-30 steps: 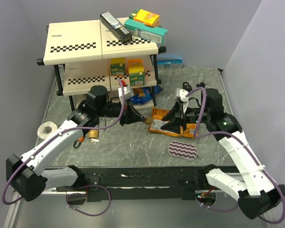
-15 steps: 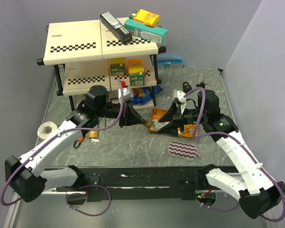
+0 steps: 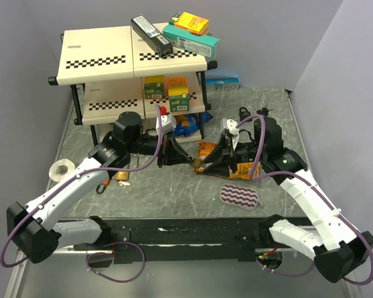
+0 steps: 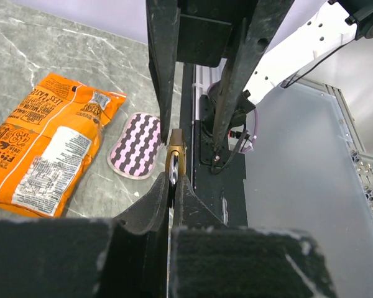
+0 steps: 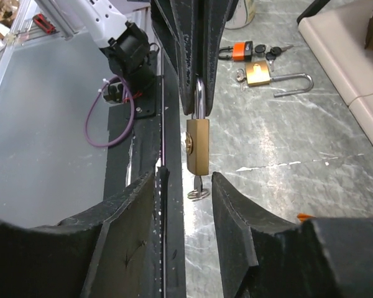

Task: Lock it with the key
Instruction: Lock the lock.

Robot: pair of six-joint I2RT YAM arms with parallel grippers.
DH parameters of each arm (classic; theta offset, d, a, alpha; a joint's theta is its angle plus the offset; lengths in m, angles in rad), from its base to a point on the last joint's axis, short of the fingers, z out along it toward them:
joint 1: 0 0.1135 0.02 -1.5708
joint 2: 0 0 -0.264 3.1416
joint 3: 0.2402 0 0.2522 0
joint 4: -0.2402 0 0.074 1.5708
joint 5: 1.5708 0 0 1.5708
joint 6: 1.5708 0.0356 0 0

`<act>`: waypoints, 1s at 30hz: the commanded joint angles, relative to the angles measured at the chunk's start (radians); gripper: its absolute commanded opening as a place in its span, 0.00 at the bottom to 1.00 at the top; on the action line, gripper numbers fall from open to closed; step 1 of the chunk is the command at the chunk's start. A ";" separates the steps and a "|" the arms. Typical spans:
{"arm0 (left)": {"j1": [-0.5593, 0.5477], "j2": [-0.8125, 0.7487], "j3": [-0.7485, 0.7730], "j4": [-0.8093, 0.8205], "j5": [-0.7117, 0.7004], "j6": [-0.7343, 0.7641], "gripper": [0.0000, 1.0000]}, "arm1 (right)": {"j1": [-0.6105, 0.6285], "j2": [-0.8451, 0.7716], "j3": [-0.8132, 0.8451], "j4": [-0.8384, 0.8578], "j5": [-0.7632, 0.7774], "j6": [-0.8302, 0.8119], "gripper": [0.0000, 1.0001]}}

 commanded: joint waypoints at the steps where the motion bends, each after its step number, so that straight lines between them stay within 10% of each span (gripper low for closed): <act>1: -0.007 0.003 0.054 0.064 0.045 -0.010 0.01 | 0.007 0.010 -0.006 0.014 -0.013 -0.038 0.49; 13: -0.005 0.011 0.071 0.038 0.038 0.003 0.01 | -0.001 0.023 0.004 -0.010 -0.012 -0.067 0.00; 30: 0.140 -0.022 0.053 0.042 0.006 -0.048 0.01 | -0.300 0.080 0.014 -0.317 -0.013 -0.308 0.00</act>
